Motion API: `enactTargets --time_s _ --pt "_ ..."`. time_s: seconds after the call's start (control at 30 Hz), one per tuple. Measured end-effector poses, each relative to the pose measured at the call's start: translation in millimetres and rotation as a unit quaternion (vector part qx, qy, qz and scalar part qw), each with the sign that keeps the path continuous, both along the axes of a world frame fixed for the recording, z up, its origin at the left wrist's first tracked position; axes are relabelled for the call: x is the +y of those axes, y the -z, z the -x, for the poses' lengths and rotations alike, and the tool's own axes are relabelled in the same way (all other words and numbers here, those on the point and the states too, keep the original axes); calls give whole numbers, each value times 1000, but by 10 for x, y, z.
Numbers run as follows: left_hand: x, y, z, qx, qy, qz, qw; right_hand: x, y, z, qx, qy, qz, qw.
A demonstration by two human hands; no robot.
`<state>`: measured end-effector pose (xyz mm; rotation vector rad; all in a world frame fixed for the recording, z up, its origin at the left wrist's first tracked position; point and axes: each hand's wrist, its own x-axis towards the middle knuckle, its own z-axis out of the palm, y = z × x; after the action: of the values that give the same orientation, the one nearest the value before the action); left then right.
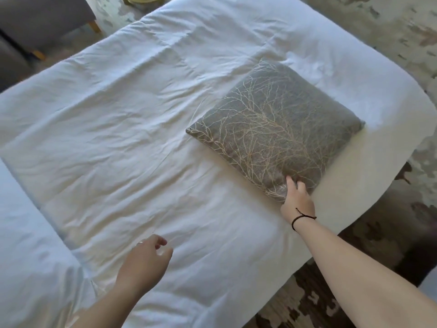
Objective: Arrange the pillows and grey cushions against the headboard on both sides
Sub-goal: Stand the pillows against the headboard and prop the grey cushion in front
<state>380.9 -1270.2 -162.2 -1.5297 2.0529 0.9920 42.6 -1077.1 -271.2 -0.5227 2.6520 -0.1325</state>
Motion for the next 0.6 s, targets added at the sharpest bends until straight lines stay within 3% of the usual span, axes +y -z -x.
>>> enactTargets --time_s 0.17,0.3,0.37,0.43,0.6 --pt "106 -52 -218 36 -46 -24 998 -146 -230 130 -8 47 -1 999" --pt "114 -160 -342 83 -102 -39 991 -494 -606 -63 -123 62 22 990" --pt "88 -264 -371 121 -149 -54 980 -790 -803 -364 -189 56 87 976" --pt "56 -418 -395 164 -197 -71 964 -1133 -1022 -761 -263 76 175 946" --pt "-137 -948 -527 255 -334 -112 901 -1697 -1688 -2012 -459 130 325 817"
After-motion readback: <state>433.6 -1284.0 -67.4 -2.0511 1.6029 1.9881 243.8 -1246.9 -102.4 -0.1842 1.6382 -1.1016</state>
